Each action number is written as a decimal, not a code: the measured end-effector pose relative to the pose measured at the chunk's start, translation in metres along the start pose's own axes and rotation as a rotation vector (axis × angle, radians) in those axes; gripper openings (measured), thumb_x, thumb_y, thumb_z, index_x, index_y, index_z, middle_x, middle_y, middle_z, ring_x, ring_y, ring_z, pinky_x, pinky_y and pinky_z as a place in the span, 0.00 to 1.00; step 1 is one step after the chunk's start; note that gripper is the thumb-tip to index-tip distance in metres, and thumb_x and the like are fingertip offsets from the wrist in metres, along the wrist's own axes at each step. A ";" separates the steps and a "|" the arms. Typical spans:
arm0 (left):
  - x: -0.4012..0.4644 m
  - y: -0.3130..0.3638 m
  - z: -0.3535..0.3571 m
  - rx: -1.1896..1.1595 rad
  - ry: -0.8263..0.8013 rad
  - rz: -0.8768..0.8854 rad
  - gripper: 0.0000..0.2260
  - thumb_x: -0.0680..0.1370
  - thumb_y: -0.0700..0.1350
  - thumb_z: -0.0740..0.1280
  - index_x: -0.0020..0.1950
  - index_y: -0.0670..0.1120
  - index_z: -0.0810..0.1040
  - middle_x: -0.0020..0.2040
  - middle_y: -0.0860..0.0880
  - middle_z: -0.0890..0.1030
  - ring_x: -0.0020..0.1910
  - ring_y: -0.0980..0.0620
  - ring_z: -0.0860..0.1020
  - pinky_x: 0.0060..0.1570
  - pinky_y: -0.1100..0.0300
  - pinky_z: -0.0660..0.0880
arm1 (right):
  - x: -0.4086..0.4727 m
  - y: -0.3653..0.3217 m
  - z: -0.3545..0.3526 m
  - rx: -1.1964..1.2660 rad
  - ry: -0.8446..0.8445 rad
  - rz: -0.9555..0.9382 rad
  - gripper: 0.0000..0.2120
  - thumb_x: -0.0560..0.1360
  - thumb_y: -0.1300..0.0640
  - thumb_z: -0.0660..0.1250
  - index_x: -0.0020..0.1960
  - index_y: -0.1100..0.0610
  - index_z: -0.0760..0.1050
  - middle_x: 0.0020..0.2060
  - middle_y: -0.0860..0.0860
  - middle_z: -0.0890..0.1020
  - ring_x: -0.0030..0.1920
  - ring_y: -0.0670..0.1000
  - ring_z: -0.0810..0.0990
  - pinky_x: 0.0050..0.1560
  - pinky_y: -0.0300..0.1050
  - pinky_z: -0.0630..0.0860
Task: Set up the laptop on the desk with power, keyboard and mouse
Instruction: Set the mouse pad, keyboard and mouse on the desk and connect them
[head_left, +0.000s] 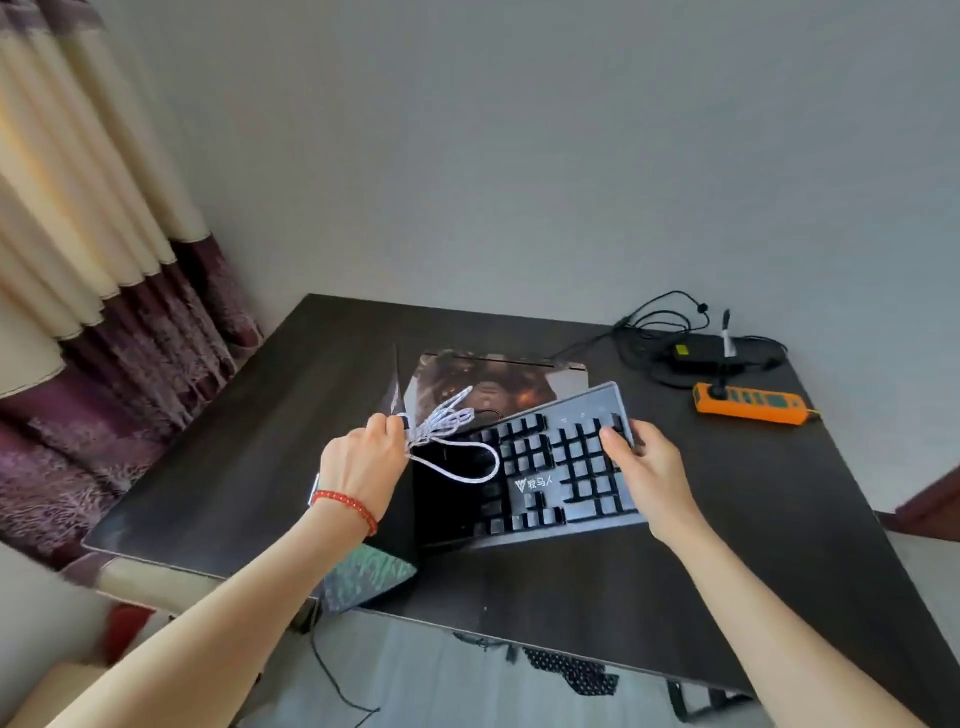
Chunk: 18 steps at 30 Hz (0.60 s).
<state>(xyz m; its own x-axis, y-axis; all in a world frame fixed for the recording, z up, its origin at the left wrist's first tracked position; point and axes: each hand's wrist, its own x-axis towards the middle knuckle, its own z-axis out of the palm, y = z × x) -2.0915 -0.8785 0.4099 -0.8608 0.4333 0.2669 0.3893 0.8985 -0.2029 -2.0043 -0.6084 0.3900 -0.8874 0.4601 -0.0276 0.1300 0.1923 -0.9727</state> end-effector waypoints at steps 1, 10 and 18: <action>0.005 0.010 0.005 0.006 -0.037 0.015 0.16 0.56 0.36 0.79 0.33 0.41 0.74 0.27 0.45 0.75 0.19 0.44 0.75 0.17 0.63 0.63 | 0.000 0.014 -0.005 0.011 0.024 0.030 0.09 0.76 0.54 0.64 0.53 0.57 0.74 0.47 0.56 0.81 0.49 0.56 0.80 0.52 0.55 0.77; 0.032 0.064 0.045 -0.019 -0.036 0.188 0.20 0.46 0.36 0.81 0.28 0.42 0.72 0.22 0.47 0.73 0.14 0.47 0.71 0.15 0.67 0.62 | 0.015 0.118 -0.018 -0.475 0.130 0.283 0.16 0.79 0.48 0.55 0.53 0.60 0.74 0.45 0.55 0.81 0.49 0.59 0.78 0.50 0.51 0.74; 0.040 0.108 0.091 -0.018 -0.233 0.255 0.09 0.69 0.39 0.70 0.45 0.42 0.73 0.39 0.46 0.78 0.33 0.45 0.80 0.25 0.59 0.68 | 0.031 0.163 -0.006 -0.936 0.071 0.366 0.17 0.81 0.52 0.50 0.56 0.63 0.70 0.51 0.58 0.80 0.53 0.60 0.78 0.49 0.52 0.72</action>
<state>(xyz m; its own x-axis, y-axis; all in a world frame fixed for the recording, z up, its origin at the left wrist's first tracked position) -2.1139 -0.7704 0.3135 -0.7862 0.6178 -0.0134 0.6053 0.7655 -0.2183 -2.0082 -0.5573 0.2318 -0.6987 0.6723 -0.2448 0.7117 0.6180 -0.3339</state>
